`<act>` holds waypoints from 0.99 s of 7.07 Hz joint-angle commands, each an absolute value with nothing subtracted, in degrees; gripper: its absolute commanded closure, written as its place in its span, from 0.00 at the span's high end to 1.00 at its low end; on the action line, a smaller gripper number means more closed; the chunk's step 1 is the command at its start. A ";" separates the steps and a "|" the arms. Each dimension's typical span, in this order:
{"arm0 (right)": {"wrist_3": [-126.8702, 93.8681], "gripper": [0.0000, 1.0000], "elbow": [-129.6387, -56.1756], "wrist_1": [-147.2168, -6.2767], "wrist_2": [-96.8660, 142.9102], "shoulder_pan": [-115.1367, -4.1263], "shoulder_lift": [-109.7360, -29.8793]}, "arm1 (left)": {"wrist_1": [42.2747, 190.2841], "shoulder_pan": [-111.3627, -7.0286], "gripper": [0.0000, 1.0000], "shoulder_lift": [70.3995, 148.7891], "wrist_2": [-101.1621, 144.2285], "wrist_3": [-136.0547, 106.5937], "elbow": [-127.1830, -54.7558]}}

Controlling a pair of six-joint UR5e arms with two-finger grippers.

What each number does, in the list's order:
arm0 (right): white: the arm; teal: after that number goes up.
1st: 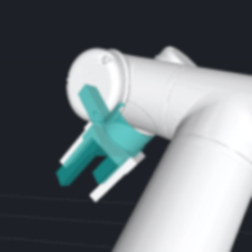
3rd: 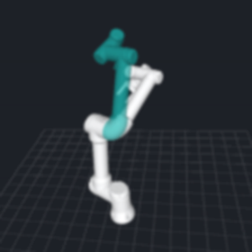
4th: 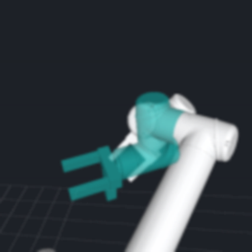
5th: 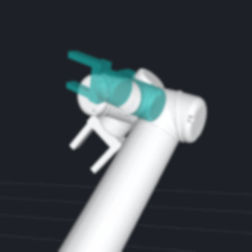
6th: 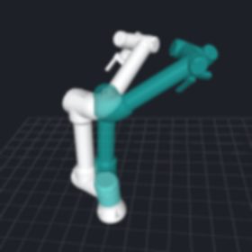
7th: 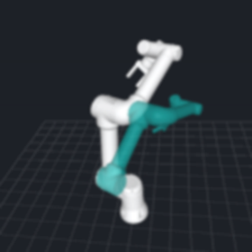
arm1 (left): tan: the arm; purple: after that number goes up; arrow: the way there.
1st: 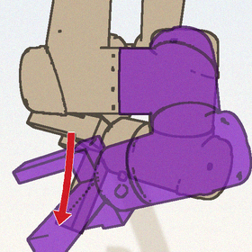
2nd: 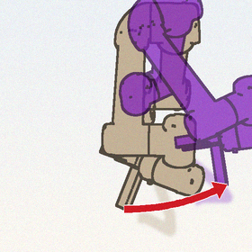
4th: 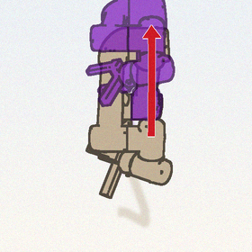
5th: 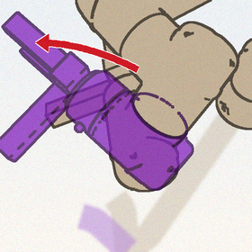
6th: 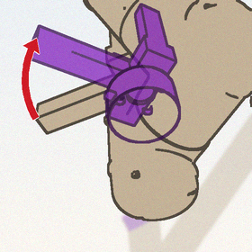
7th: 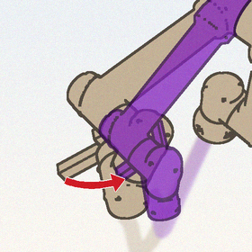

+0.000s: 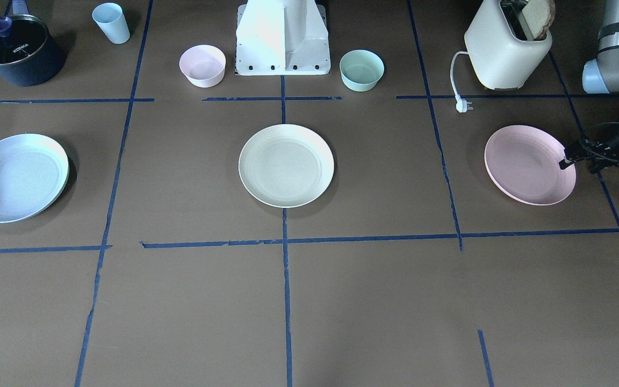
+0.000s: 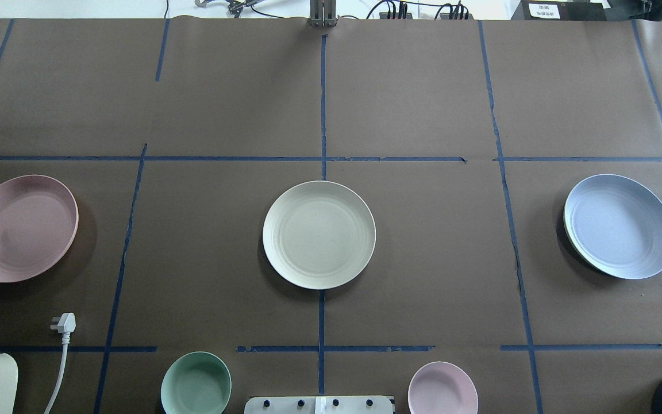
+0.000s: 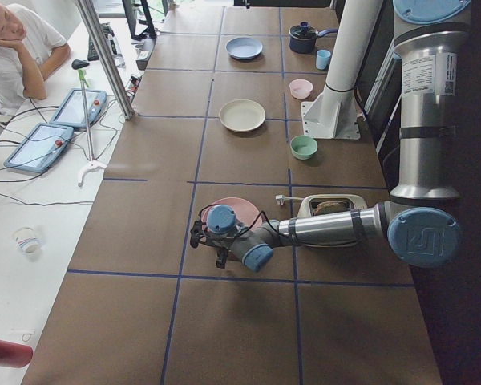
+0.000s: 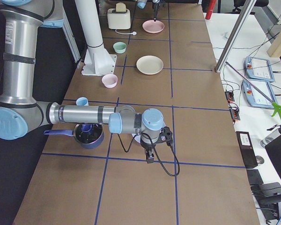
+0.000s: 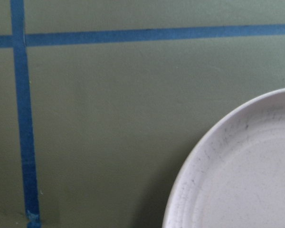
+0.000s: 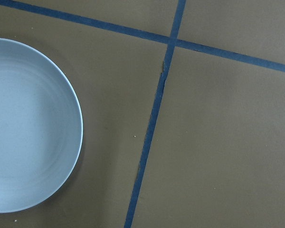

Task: Stack three plates with pink and blue
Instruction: 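Reach the left gripper to the rim of the pink plate and grasp it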

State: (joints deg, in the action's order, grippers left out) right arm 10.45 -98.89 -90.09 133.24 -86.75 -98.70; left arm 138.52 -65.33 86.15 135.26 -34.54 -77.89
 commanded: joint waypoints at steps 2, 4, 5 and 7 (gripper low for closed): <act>10.46 1.00 -98.88 -90.09 133.24 -86.75 -98.70 | 138.69 -65.13 0.12 86.22 135.70 -35.42 -77.87; 10.46 1.00 -98.88 -90.09 133.24 -86.75 -98.79 | 138.60 -65.13 0.00 86.39 136.75 -35.51 -78.48; 10.46 1.00 -98.88 -90.09 133.24 -86.75 -98.79 | 138.52 -65.21 0.00 87.27 142.59 -36.29 -79.10; 10.37 1.00 -98.96 -90.09 133.33 -86.75 -98.79 | 137.82 -65.21 0.00 91.03 145.11 -48.01 -85.05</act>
State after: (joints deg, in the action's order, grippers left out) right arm 10.44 -98.89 -90.09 133.26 -86.75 -98.79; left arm 138.17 -65.20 88.73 143.71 -41.17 -81.79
